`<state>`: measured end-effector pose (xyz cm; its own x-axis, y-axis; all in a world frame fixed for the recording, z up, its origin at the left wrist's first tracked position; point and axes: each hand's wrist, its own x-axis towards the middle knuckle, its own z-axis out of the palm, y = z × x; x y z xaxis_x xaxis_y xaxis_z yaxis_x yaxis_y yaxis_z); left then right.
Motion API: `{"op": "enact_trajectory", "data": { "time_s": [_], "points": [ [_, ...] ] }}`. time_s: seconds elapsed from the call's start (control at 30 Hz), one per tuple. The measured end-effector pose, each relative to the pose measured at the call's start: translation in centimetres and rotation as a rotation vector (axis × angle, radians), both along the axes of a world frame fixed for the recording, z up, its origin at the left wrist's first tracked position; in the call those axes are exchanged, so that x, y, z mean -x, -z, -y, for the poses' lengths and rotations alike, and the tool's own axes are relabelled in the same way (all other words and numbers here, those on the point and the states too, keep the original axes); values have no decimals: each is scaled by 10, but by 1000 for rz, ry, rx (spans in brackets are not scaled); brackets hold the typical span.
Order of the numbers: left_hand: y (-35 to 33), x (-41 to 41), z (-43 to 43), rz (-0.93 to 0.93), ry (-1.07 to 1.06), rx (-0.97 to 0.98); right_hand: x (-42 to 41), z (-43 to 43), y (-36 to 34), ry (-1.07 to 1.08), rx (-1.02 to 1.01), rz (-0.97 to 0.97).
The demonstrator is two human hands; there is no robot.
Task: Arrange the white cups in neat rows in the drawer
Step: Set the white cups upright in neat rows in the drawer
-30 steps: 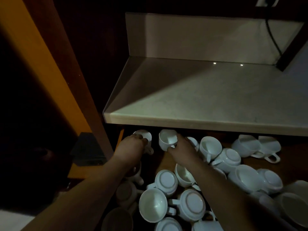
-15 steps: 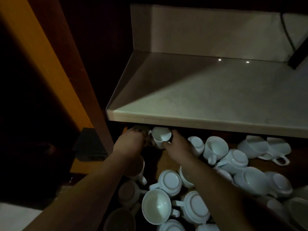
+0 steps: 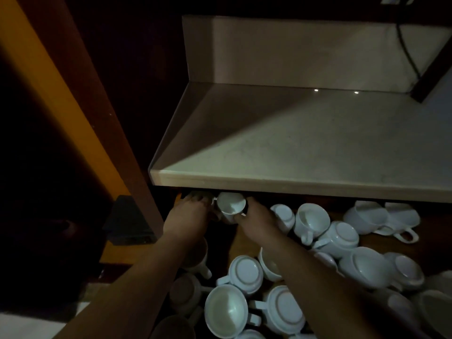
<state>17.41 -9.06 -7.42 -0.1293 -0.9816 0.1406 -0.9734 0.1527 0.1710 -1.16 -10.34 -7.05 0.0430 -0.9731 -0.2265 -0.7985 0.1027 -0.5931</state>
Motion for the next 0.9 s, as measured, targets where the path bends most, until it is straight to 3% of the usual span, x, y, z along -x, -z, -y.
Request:
{"op": "enact_trajectory", "data": {
  "time_s": [0.4, 0.5, 0.63, 0.73, 0.8, 0.9],
  "points": [
    [-1, 13, -18, 28, -32, -7, 2, -5, -2, -42, 45, 5],
    [-3, 26, -28, -34, 59, 26, 17, -15, -11, -98, 76, -8],
    [-10, 67, -53, -110, 257, -125, 59, -37, -20, -232, 139, -173],
    [-4, 96, -65, -107, 373, -216, 84, -55, -16, -351, 48, -330],
    [0, 110, -73, -227, 406, -306, 92, -64, -12, -375, 3, -319],
    [2, 118, -79, -214, 382, -303, 97, -74, -12, -355, 10, -325]
  ]
}}
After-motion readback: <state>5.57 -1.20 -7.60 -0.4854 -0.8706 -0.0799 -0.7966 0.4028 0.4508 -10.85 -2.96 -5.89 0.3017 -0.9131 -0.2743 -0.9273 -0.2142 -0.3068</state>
